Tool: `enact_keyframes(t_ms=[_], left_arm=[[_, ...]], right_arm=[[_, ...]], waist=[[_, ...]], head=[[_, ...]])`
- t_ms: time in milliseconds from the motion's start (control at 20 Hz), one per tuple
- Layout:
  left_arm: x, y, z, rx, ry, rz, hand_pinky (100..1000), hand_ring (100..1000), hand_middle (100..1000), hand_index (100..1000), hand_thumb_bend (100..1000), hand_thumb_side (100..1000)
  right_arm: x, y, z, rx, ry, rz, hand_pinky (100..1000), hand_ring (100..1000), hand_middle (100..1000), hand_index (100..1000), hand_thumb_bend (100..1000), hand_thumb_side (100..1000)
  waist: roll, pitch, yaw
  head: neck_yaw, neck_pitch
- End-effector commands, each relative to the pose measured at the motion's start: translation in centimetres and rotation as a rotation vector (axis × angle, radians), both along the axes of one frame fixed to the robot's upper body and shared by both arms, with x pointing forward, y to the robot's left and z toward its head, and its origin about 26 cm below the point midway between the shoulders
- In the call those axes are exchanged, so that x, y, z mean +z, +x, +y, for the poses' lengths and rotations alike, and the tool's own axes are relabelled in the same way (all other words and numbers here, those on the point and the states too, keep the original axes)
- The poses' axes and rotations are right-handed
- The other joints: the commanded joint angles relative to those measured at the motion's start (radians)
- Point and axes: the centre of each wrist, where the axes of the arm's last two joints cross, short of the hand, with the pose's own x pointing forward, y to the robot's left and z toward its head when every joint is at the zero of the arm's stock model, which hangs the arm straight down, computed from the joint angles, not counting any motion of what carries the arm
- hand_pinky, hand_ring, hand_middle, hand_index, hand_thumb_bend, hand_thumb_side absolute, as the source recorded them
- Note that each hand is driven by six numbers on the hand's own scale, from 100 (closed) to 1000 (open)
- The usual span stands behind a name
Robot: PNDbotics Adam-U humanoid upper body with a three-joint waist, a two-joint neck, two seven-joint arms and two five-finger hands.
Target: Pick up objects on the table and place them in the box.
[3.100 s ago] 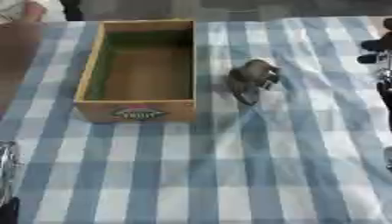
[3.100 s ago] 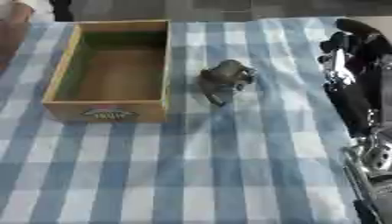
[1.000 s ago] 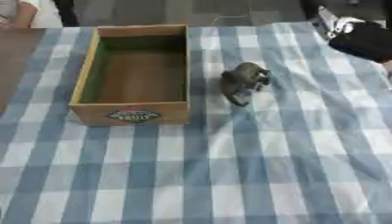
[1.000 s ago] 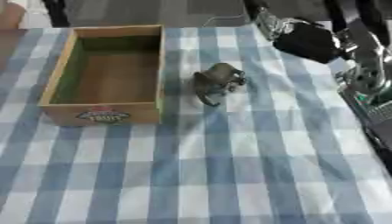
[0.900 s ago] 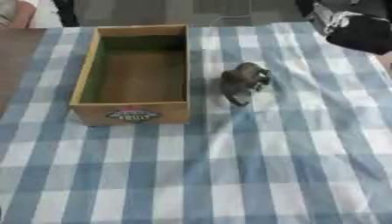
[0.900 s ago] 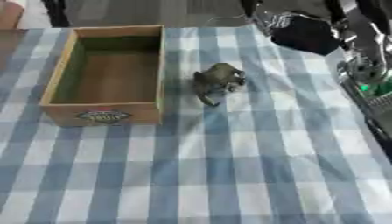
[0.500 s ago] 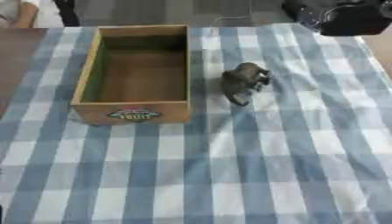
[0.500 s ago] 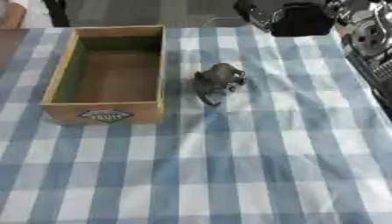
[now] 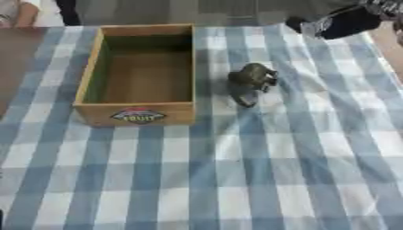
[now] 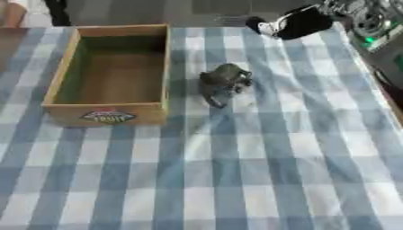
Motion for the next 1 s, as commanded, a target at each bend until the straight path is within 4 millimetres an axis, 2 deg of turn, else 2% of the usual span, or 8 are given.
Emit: enact_keyframes(t_ms=[50, 500, 950, 1000], left_arm=[[0.6, -0.3, 0.1, -0.002, 0.019, -0.024, 795, 821, 777, 693, 100, 618], [0.5, -0.4, 0.2, 0.0, 0.019, -0.018, 796, 822, 778, 691, 100, 618], [0.5, -0.4, 0.3, 0.003, 0.017, -0.017, 796, 822, 778, 691, 100, 618], [0.5, -0.4, 0.2, 0.002, 0.018, -0.017, 796, 825, 779, 689, 100, 621]], right_arm=[[1.0, 0.8, -0.6, -0.021, -0.071, 0.0, 810, 853, 752, 895, 440, 309], [1.3, 3.1, 0.0, 0.005, -0.267, 0.07, 841, 885, 775, 916, 505, 243], [3.0, 2.8, -0.4, 0.017, -0.316, 0.143, 841, 885, 775, 916, 505, 243], [3.1, 2.7, -0.4, 0.018, -0.318, 0.152, 867, 933, 808, 1000, 530, 162]], waist=[[-0.002, -0.025, -0.001], [-0.004, -0.021, -0.004], [-0.002, -0.022, -0.007], [-0.003, -0.021, -0.006]], head=[[0.001, 0.003], [0.005, 0.004], [0.007, 0.004], [0.006, 0.003]])
